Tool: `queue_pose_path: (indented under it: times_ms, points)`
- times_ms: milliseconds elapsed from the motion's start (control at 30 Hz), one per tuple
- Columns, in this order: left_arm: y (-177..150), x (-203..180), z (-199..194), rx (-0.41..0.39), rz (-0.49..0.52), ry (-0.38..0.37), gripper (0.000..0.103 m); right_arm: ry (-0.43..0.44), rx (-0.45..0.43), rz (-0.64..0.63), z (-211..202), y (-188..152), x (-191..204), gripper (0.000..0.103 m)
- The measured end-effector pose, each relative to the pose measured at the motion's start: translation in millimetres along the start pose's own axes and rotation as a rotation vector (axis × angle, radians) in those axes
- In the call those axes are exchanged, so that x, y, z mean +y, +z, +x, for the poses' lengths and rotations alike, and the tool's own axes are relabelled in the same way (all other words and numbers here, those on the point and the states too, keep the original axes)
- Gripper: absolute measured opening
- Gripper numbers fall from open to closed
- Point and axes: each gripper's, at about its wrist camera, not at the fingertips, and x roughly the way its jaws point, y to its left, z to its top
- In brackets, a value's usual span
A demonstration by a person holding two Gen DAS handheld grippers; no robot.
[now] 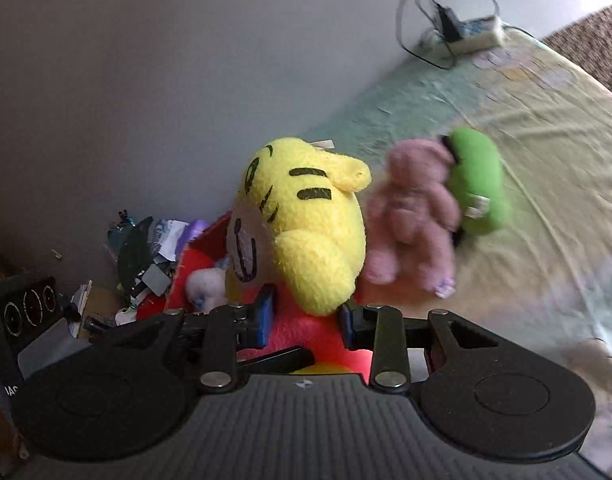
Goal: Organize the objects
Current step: 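Lift the tiger plush with the right gripper and carry it to the box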
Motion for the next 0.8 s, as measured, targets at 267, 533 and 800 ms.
queue_pose_path:
  times_ms: [267, 533, 800]
  points:
    - [4, 50, -27, -0.065, -0.005, 0.019, 0.08, 0.008, -0.05, -0.03, 37, 6, 39, 0.035]
    - [13, 98, -29, -0.096, -0.043, 0.024, 0.081, -0.041, -0.056, -0.089, 76, 15, 62, 0.035]
    - [15, 131, -14, -0.081, -0.113, -0.024, 0.082, -0.112, -0.044, -0.129, 101, 15, 65, 0.034]
